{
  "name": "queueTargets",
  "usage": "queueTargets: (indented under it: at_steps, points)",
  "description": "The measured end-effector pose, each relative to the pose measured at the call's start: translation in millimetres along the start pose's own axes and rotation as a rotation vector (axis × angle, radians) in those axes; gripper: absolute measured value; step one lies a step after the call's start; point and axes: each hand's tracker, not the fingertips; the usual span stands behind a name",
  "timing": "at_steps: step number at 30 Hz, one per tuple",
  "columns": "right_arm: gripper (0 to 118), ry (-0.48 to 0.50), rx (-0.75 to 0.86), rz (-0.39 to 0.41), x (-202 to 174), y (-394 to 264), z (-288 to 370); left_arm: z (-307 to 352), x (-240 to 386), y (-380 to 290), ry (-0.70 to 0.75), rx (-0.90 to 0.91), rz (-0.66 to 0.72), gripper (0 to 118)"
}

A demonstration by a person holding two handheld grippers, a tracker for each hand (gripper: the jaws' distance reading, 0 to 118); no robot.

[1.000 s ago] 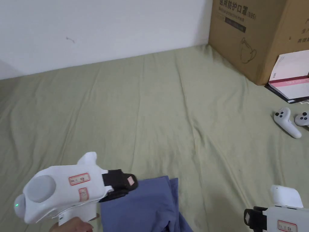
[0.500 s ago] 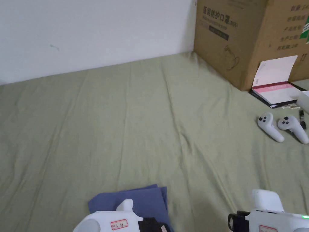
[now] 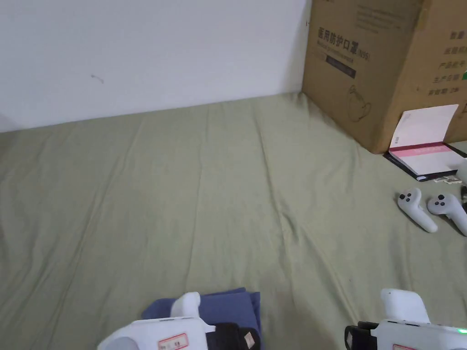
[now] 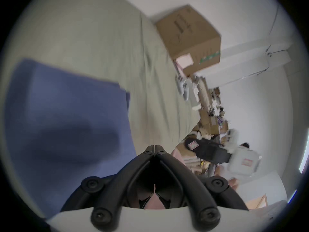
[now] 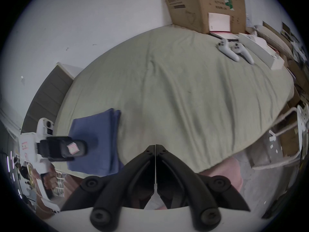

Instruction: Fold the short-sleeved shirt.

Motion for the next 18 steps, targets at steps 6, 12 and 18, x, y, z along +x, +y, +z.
queueTargets:
  at_steps: [6, 12, 18]
  points:
    - [0, 0.14, -0.013, 0.174, -74.7, 18.8, -27.2, 98.2, -41.7, 10.2, 0.085, 0.18, 0.053, 0]
    - [1, 0.223, -0.134, 0.303, -137.8, 10.4, -90.6, 131.5, -95.0, -10.9, 0.134, 0.179, 0.174, 2]
    - [0, 0.165, -0.184, 0.306, -139.2, -5.7, -117.1, 118.2, -119.8, -19.9, 0.026, 0.137, 0.28, 116]
